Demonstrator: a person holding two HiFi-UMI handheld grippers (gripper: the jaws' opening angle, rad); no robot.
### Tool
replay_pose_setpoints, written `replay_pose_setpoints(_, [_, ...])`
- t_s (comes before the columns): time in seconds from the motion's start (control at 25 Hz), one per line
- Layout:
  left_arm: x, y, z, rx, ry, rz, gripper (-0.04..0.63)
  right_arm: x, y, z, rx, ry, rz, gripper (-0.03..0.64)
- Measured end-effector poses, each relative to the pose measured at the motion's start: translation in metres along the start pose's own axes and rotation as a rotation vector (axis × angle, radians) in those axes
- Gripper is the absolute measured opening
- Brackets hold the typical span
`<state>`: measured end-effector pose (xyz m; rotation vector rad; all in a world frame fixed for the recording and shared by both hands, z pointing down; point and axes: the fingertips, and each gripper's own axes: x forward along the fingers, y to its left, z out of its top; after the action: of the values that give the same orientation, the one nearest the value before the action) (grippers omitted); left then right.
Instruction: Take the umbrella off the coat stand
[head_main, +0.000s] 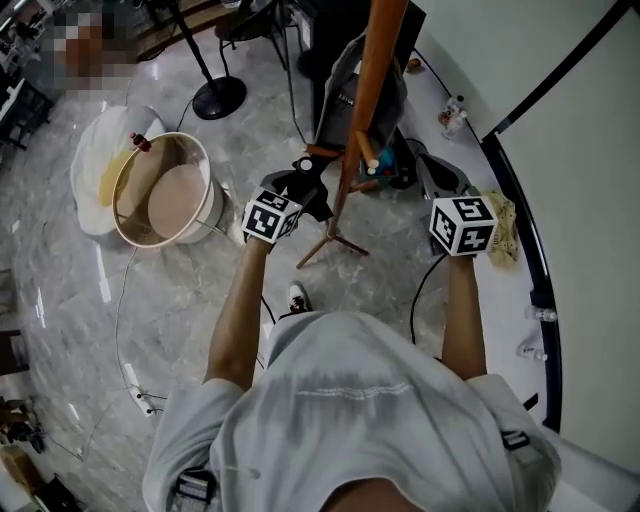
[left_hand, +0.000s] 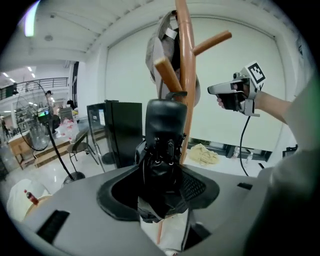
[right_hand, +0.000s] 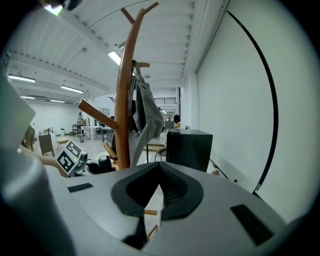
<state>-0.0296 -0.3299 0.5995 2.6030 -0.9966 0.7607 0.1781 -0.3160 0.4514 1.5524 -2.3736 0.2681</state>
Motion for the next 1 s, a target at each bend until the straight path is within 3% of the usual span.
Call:
replay_pose_setpoints(0.28, [-0.061,0.013,0.051,0.021,-0.115,0.129,0.227,0.006,0.004,0.029,-0.014,-0.055,0.043,0.023])
replay_pose_setpoints(0.56, [-0.131,0.036,0.087,-0.023,-0.225,0.247,0.225,0.006,0.016,0.058,-0.074,-0.113,0.054,0.023])
replay_pose_setpoints(1.0, [-0.231,0.066,0.110,-0.082,-0.366,0.454,0.222,-0.007,0.025,0.110,-0.178,-0.191,0.040,0.022])
